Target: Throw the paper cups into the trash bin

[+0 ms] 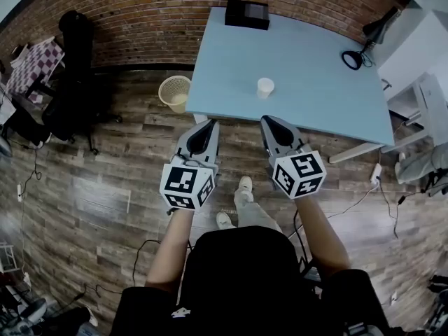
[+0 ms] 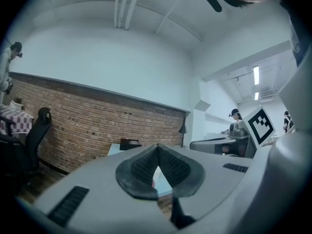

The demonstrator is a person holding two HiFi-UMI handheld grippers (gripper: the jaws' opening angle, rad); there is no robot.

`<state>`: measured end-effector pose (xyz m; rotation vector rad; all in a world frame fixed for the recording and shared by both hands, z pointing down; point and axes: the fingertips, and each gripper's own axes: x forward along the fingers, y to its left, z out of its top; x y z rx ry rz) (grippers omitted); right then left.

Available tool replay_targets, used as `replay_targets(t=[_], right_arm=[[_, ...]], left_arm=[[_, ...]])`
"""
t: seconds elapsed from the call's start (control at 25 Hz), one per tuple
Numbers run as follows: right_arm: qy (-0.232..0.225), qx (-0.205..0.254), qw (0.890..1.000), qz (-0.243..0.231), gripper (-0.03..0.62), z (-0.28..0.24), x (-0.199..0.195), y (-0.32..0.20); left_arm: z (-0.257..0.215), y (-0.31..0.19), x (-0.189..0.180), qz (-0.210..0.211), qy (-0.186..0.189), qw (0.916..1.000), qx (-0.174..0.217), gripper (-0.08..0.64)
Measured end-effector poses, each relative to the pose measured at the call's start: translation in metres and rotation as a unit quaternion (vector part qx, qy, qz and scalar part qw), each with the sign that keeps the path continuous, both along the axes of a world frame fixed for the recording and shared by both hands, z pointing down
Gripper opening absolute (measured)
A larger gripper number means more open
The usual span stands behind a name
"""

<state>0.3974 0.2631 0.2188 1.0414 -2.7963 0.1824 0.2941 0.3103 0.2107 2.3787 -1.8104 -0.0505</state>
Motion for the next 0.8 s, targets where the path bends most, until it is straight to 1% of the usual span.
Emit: replay_targets(t=[0.16,0.32,0.48,0.56,0.68,0.8], right_arm=[[0.000,-0.001,1.000,0.002,-0.005,0.004,-0.001,-0.014],[-0.006,-0.005,1.000,-0.007,-0.005,0.003,-0.008,-0.030],[-0.025,-0.015,0.999,-0.015,-0.005,-0.001,-0.015,-0.046],[-0.017,-0.014,1.000,-0.019,-0.005,0.000,-0.017,-0.056],[0.010,-0.005,1.000,-0.023,-0.005,0.006,-0.020,-0.073],[0.012,-0.010,1.000,-0.026,-0.005,0.010,-0.022,-0.090]], left_arm=[[0.005,-0.012,0.000,0.003,-0.001,1.0000,-0.005,0.002],[0.004,-0.029,-0.003,0.002,-0.003,1.0000,-0.005,0.002],[0.007,-0.045,-0.008,-0.003,-0.004,0.9999,-0.009,0.002],[0.010,-0.054,-0.008,-0.002,-0.007,0.9999,-0.013,0.002],[0.012,-0.070,-0.008,-0.004,-0.010,0.9998,-0.016,0.002],[0.013,-0.085,-0.011,-0.007,-0.009,0.9997,-0.020,0.002]])
